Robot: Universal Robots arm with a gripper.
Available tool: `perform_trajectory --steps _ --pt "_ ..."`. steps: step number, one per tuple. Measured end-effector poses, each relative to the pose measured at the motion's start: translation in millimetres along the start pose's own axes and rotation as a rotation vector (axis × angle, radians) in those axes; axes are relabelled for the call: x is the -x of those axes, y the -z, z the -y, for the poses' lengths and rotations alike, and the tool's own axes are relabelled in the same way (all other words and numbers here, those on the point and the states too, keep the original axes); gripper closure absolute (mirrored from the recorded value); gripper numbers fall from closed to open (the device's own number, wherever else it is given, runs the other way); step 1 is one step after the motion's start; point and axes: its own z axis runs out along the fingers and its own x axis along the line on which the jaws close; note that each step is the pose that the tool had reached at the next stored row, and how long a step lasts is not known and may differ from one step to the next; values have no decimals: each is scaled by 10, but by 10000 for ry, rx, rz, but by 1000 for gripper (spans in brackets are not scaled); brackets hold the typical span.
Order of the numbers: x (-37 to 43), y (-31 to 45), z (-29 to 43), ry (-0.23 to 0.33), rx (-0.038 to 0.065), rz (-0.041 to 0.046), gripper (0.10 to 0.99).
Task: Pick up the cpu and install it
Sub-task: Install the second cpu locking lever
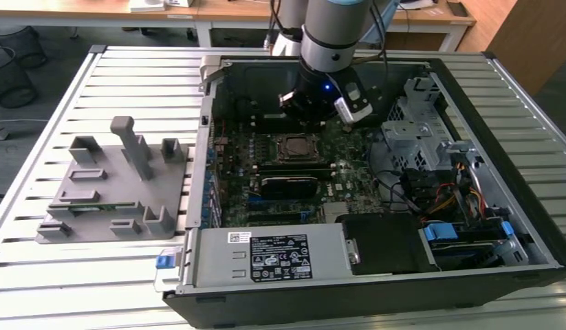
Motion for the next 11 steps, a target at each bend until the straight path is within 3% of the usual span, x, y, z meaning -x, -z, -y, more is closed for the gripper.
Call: perform_trajectory --steps 5,8,11 --pt "-6 16 110 1 0 0 980" --pt "-7 31 118 -1 -2 0 980" --pt "-8 102 109 0 1 0 980"
